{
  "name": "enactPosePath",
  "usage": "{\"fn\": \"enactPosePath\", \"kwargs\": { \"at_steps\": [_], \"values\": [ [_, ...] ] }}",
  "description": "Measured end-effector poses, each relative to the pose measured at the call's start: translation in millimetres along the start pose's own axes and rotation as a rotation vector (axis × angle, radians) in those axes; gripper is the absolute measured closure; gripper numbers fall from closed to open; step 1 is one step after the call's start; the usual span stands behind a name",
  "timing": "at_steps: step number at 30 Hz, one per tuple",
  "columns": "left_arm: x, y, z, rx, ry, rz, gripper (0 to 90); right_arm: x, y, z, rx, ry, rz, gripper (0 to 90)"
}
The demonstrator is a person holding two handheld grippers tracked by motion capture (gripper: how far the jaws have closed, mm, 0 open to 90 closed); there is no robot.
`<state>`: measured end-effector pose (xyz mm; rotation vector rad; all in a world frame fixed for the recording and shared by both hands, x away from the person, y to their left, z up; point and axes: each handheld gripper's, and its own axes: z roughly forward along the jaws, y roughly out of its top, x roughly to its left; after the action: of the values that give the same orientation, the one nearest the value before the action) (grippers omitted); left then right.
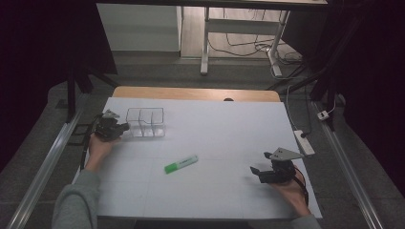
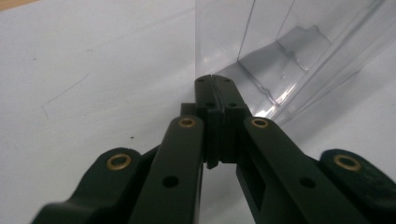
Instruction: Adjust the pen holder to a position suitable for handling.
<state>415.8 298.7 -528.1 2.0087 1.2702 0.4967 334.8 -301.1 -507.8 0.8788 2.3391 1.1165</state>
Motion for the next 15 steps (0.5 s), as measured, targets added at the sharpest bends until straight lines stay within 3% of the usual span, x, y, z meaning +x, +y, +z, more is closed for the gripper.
{"fn": "enactPosePath", "kwargs": {
  "at_steps": [15],
  "values": [
    [-13.4, 8.1, 6.1, 0.016, -0.026, 0.046, 88.8, 0.2, -0.2, 0.6, 0.005, 0.003, 0.0, 17.0]
  ]
}}
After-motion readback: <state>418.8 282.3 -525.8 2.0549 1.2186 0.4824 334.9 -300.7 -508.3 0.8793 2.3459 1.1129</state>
